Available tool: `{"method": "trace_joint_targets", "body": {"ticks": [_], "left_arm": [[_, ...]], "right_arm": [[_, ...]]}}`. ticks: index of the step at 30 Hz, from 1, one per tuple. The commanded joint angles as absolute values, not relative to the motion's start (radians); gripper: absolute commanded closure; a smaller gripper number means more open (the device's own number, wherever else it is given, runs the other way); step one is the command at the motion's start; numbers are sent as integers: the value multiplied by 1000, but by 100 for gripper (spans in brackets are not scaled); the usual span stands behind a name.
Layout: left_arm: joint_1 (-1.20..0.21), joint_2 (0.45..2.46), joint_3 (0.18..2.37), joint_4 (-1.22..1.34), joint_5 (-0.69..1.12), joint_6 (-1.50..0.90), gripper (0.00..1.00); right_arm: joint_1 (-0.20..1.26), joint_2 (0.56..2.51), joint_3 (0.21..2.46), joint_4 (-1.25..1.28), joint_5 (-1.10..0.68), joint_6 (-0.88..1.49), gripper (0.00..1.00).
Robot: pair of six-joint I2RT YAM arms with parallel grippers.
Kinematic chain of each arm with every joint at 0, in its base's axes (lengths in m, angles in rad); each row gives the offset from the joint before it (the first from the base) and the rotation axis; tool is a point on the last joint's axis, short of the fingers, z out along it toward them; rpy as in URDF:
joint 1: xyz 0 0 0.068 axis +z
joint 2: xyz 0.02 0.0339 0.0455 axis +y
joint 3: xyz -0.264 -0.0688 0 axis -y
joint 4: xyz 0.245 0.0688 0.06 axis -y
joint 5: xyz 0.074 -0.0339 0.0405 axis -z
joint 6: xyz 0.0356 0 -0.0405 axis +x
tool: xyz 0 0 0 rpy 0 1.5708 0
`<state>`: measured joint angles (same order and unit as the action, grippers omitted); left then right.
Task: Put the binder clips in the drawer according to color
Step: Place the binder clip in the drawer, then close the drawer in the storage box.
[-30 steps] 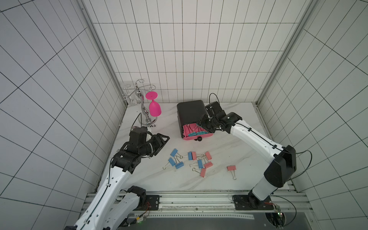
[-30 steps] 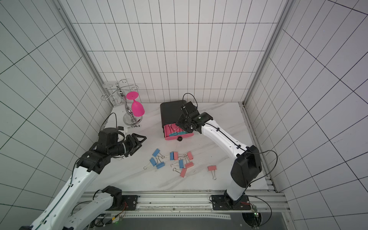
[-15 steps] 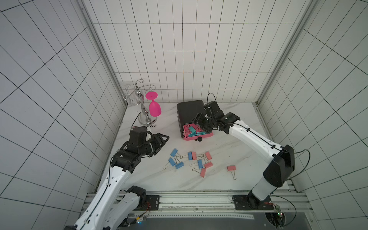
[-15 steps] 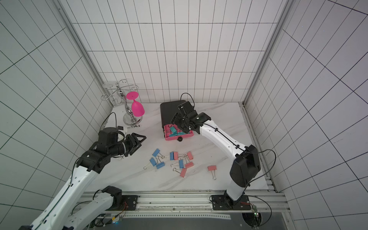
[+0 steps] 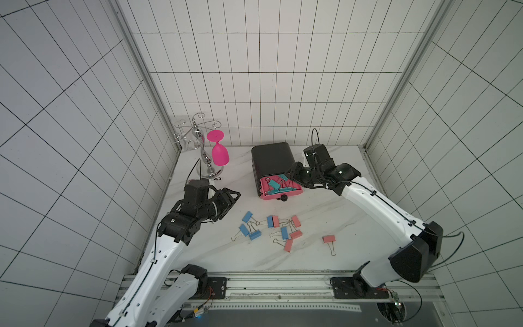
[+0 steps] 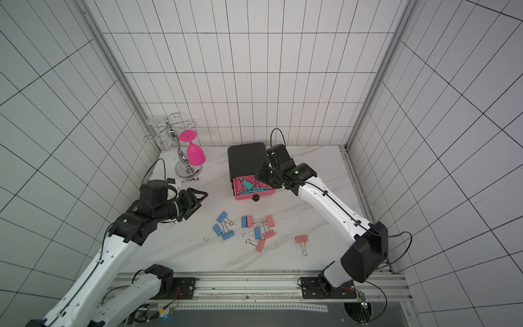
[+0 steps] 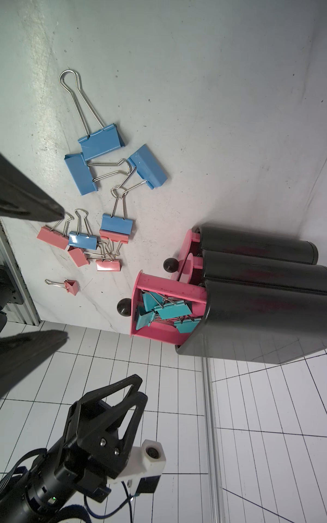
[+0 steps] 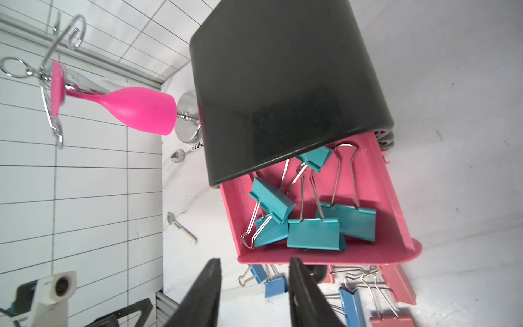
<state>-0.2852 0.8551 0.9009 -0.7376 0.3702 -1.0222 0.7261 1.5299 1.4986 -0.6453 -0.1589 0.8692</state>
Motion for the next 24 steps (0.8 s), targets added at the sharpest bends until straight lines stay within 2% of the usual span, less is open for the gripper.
{"method": "trace_joint_targets", "body": {"ticks": [1, 6, 17, 24], "left_arm": [[-290, 855, 943, -729, 359, -1022, 36], [-295, 843, 951, -742, 356, -1018, 38], [-403, 852, 846, -682, 321, -1071, 40], [-513, 901, 807, -614, 278, -1121, 40]], "right_arm": [[740, 1614, 1568, -729, -212, 775, 69], [752, 1580, 1520, -739, -188, 746, 75], [749, 1363, 1137, -590, -184, 765, 79], [734, 1401, 1091, -494, -179, 772, 79]]}}
